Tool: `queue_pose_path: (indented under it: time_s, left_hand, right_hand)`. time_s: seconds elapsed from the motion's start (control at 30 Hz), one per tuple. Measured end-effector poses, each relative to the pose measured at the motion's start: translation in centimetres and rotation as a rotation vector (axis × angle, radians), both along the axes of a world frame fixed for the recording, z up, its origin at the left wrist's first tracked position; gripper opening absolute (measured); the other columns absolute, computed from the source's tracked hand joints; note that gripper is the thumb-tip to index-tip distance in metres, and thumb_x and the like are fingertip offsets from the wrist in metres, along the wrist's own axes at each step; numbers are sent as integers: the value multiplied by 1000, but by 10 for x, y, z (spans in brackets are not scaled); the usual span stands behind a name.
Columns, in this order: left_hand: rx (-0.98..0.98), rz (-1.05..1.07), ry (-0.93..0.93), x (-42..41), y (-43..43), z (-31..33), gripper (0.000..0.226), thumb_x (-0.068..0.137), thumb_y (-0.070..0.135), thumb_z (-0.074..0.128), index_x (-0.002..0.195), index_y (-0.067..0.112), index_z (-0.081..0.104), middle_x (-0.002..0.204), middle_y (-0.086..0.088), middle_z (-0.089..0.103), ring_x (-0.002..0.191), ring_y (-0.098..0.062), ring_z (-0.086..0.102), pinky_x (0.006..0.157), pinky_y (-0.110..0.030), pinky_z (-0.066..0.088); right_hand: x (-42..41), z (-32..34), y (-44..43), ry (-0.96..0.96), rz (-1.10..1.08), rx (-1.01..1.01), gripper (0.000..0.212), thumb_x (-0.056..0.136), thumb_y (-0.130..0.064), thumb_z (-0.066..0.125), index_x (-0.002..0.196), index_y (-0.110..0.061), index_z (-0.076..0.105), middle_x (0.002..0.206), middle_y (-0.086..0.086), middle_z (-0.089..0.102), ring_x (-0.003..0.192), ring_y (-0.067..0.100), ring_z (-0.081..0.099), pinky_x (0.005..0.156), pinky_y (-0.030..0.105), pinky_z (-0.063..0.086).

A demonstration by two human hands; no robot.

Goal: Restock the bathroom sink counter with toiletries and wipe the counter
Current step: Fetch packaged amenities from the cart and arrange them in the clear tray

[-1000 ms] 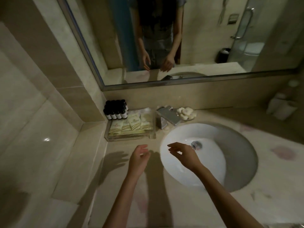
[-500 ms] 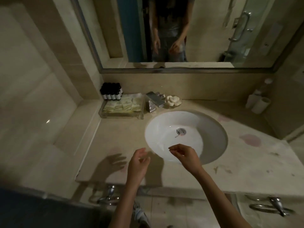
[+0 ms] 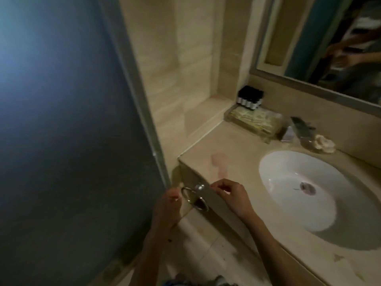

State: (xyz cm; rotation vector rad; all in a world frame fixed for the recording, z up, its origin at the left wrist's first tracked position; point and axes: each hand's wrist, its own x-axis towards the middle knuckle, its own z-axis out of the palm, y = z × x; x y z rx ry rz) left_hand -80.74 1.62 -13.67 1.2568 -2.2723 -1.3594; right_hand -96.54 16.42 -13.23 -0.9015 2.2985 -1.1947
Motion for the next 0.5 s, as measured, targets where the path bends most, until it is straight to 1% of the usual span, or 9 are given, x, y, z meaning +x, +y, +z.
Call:
queue_pose_path:
  time_s: [0.07, 0.13, 0.2, 0.27, 0.3, 0.37, 0.4, 0.43, 0.5]
  left_hand:
    - [-36, 99, -26, 30, -8, 3, 19, 90, 5, 59, 105, 13, 67, 101, -4, 66, 89, -16, 59, 75, -20, 39]
    - [-45, 194, -26, 67, -12, 6, 14, 89, 6, 61, 101, 13, 67, 100, -9, 68, 85, -15, 58, 74, -22, 40]
    - [-15, 311, -50, 113, -14, 12, 14, 91, 13, 61, 104, 12, 66, 97, -5, 65, 90, -19, 61, 80, -27, 47]
    - [1, 443, -78, 167, -15, 13, 16, 91, 17, 61, 105, 13, 65, 94, -3, 63, 92, -19, 63, 78, -27, 47]
    - [1, 499, -102, 196, -14, 12, 16, 91, 19, 61, 105, 14, 65, 93, -1, 64, 91, -16, 62, 75, -24, 44]
    - [-14, 616, -145, 252, -7, 10, 18, 90, 20, 62, 107, 15, 66, 95, -1, 66, 90, -13, 61, 72, -20, 39]
    - [-17, 679, -154, 278, -1, 10, 19, 89, 20, 63, 107, 15, 66, 95, 0, 66, 89, -11, 61, 73, -20, 39]
    - [-12, 735, -159, 304, 8, 9, 19, 88, 19, 64, 107, 15, 66, 94, 1, 65, 88, -11, 61, 74, -22, 41]
    - [27, 840, -174, 351, 25, 6, 19, 86, 21, 66, 105, 18, 68, 97, 1, 68, 92, -15, 64, 79, -28, 49]
  right_hand:
    - [20, 6, -27, 18, 97, 27, 3, 85, -29, 70, 82, -30, 71, 83, -14, 71, 78, -2, 65, 71, 22, 49]
    - [48, 10, -54, 30, 202, 58, 2, 85, -30, 69, 84, -30, 71, 80, -15, 69, 73, -4, 61, 65, 18, 44]
    - [83, 10, -82, 67, 312, 82, 4, 85, -28, 70, 89, -27, 72, 82, -10, 71, 75, 1, 62, 68, 20, 44]
    - [123, 10, -108, 102, 440, 74, 10, 85, -25, 71, 94, -22, 74, 88, -4, 72, 82, 9, 66, 76, 23, 48]
    - [146, 12, -119, 110, 520, 86, 12, 86, -25, 70, 97, -21, 73, 90, -4, 72, 85, 9, 65, 78, 20, 48]
    - [194, 14, -137, 115, 685, 135, 15, 89, -25, 66, 102, -21, 72, 95, -7, 69, 89, 4, 61, 77, 6, 40]
    - [218, 15, -145, 111, 757, 153, 15, 90, -24, 65, 103, -20, 71, 95, -7, 68, 91, 4, 60, 77, 5, 39]
    - [243, 15, -152, 108, 820, 150, 13, 89, -23, 66, 101, -21, 70, 95, -6, 68, 92, 6, 62, 82, 11, 43]
    - [291, 14, -164, 115, 908, 112, 10, 85, -20, 70, 93, -25, 70, 93, -1, 72, 90, 15, 67, 86, 31, 51]
